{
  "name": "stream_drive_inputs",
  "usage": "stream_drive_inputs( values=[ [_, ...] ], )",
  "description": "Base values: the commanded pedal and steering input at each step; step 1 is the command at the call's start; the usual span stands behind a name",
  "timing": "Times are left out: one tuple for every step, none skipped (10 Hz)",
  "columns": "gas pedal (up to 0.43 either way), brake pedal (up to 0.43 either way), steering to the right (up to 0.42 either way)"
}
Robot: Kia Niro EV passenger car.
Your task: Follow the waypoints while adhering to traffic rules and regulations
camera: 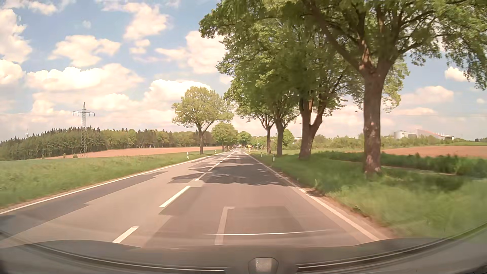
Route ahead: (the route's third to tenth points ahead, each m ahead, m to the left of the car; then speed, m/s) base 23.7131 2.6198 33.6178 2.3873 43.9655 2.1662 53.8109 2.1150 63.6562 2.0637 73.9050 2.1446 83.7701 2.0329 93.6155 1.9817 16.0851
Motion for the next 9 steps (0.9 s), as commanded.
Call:
stream_drive_inputs(
  values=[
    [0.110, 0.000, -0.005],
    [0.110, 0.000, -0.005],
    [0.110, 0.000, -0.005],
    [0.087, 0.000, -0.004],
    [0.039, 0.000, -0.005],
    [0.000, 0.000, -0.004],
    [0.000, 0.000, -0.004],
    [0.000, 0.000, -0.004],
    [0.000, 0.000, -0.004]
  ],
)
